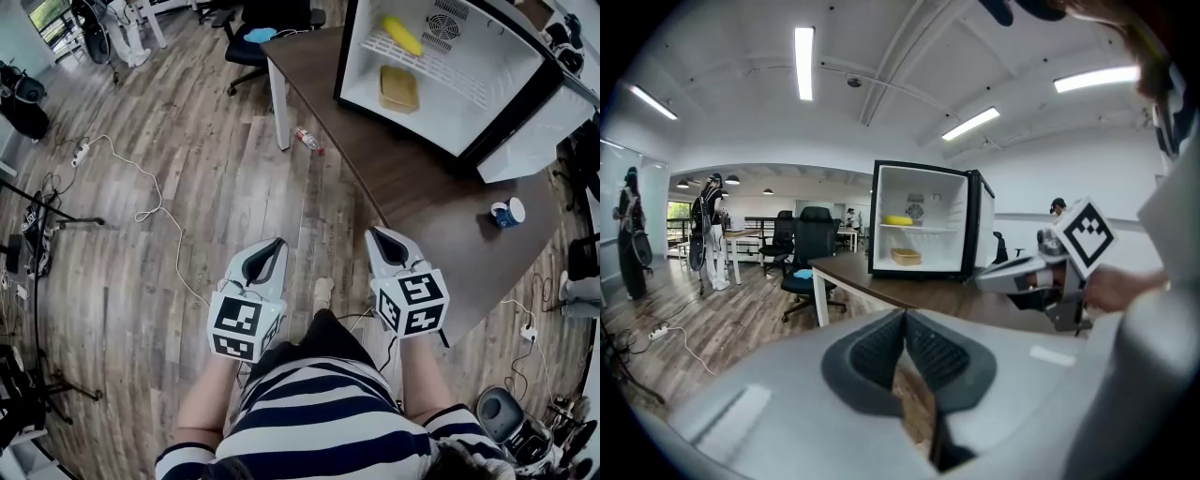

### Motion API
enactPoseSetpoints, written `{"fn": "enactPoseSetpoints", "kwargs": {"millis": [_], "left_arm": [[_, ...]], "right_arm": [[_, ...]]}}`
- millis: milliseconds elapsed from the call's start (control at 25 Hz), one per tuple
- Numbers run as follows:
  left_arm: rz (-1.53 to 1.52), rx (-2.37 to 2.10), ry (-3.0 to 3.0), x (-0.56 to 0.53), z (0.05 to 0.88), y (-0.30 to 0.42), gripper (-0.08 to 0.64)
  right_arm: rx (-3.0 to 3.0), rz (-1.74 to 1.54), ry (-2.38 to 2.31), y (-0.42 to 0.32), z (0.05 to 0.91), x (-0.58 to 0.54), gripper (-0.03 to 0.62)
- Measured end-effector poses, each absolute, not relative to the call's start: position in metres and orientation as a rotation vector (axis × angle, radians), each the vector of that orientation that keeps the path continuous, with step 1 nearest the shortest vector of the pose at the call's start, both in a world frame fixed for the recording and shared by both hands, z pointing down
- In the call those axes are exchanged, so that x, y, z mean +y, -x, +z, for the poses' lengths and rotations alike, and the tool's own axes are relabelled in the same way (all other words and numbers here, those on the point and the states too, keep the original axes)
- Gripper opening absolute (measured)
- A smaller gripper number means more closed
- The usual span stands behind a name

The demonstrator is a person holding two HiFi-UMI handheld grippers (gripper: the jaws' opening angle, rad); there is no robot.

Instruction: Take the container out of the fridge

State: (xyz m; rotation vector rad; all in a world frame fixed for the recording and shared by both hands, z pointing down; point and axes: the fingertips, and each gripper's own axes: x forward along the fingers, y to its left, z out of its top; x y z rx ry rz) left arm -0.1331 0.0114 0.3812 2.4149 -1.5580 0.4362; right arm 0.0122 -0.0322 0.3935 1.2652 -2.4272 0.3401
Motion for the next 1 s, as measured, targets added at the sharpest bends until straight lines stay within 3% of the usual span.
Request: {"fn": "enactPoseSetpoints", "kwargs": {"millis": [1000], "left_arm": [[0.459, -1.499, -2.412, -0.215, 0.388, 0.070, 0.000]], "right_arm": [[-2.411, 0.248, -1.166, -0.053, 0.392, -0.255, 0.000]]}}
